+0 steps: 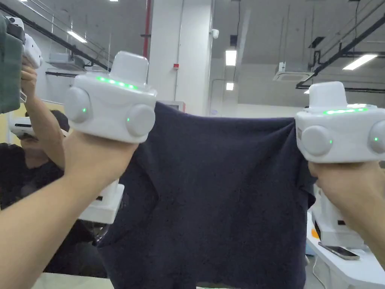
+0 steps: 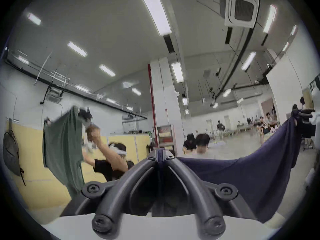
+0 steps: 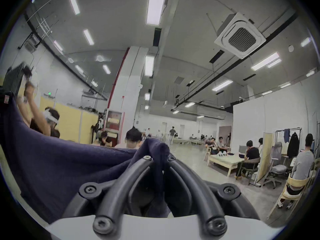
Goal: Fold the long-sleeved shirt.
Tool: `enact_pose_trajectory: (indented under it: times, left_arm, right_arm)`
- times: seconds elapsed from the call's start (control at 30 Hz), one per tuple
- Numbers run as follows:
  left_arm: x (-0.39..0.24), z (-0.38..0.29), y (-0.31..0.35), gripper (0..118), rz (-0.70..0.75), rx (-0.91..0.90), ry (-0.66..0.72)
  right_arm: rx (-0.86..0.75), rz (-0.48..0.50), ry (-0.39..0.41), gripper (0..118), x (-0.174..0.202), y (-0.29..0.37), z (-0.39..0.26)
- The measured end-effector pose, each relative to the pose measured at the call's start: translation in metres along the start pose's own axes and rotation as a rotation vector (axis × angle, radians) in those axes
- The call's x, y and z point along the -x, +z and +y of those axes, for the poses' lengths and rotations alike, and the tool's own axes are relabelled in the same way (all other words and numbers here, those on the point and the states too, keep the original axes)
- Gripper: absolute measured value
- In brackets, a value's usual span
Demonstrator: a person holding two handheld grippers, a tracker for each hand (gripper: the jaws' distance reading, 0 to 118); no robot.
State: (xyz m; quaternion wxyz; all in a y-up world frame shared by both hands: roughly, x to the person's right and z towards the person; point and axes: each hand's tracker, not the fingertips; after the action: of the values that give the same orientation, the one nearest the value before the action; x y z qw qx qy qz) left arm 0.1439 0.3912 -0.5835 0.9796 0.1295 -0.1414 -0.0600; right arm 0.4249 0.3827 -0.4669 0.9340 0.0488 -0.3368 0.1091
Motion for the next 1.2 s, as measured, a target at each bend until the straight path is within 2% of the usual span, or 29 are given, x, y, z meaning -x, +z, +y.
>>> enact_pose_trajectory:
  times: [0.03,0.13,0.2,0.27,0.33,0.43,0.63,0.77,0.9,0.97,1.07,1.2]
  left_arm:
    - [0.003,-0.020,0.011,5,-0.025,0.032,0.034]
    - [0.001,-0.072,0.049,5,-0.035,0.087,0.012]
    - [-0.003,-0.105,0.085,5,-0.036,0.085,-0.042]
    - [-0.005,-0.137,0.127,5,-0.063,0.112,-0.035]
    - [-0.007,-0.165,0.162,5,-0.090,0.165,-0.101]
    - [-0.006,-0.209,0.219,5,-0.100,0.225,-0.089]
    - [-0.006,-0.286,0.339,5,-0.216,0.390,-0.259]
    - [0.002,-0.322,0.403,5,-0.366,0.577,-0.279]
    - [0.010,-0.346,0.453,5,-0.423,0.662,-0.324]
    - [0.013,-0.354,0.472,5,-0.466,0.711,-0.320]
    - [0.010,-0.362,0.498,5,-0.516,0.766,-0.351]
    - [0.011,-0.369,0.520,5,-0.559,0.836,-0.358]
  right_arm:
    - [0.024,0.007,-0.001,18,0.001,0.010,-0.020]
    - [0.076,0.044,0.005,18,0.002,0.049,-0.079]
    - [0.090,0.057,0.047,18,0.005,0.083,-0.116]
    - [0.108,0.070,0.117,18,0.005,0.118,-0.150]
    - [0.142,0.107,0.111,18,0.001,0.154,-0.177]
    - [0.197,0.130,0.100,18,-0.005,0.207,-0.216]
    - [0.329,0.171,0.121,18,-0.020,0.315,-0.286]
    - [0.394,0.201,0.197,18,-0.032,0.379,-0.323]
    - [0.447,0.301,0.235,18,-0.045,0.434,-0.346]
    - [0.497,0.316,0.267,18,-0.050,0.456,-0.356]
    - [0.558,0.340,0.278,18,-0.058,0.477,-0.368]
    - [0.664,0.399,0.239,18,-0.065,0.501,-0.382]
